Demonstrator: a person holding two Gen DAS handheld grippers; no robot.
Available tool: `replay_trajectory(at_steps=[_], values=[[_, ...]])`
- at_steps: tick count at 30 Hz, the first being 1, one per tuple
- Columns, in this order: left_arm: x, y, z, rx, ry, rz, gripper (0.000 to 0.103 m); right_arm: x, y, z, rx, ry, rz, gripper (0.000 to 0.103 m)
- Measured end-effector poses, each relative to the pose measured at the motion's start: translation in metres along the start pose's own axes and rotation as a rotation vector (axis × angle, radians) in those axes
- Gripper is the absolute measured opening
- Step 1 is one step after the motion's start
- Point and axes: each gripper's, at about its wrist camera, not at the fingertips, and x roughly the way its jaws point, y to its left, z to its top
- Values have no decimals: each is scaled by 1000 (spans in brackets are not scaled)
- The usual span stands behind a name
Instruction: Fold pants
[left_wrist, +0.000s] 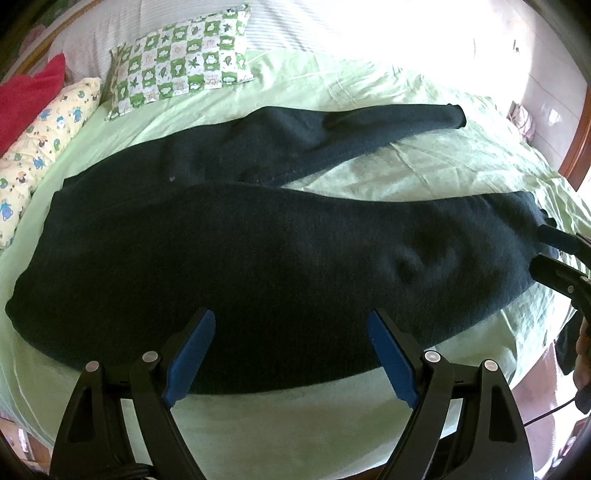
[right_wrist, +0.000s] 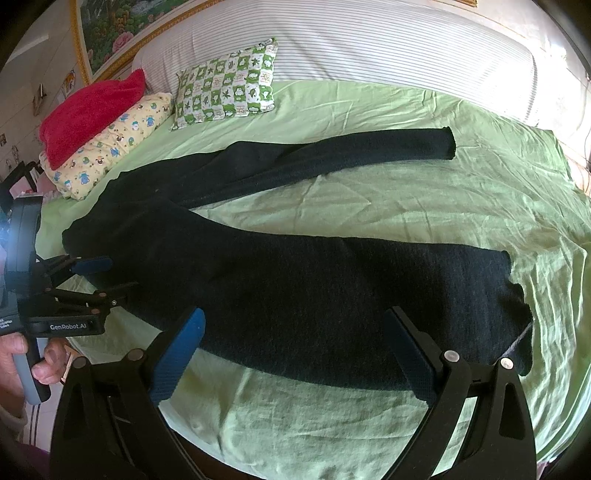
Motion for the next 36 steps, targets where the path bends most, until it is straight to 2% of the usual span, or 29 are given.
replay_trajectory(at_steps=[16,20,27,28,36], values=[[5,6,26,38,-10,11,86,2,-25,24,74,-5,53,97],[9,9,39,36,-5,-29,85,7,-38,36,93,-4,76,97],[15,11,78,87,-39,-39,85,15,-76,71,137,-25,69,97],[18,12,82,99,-21,-34,85,17,-83,77,142,-29,71,97],[34,12,133,166,-31,-55,85,37,-120,124,131,-23,46,94]])
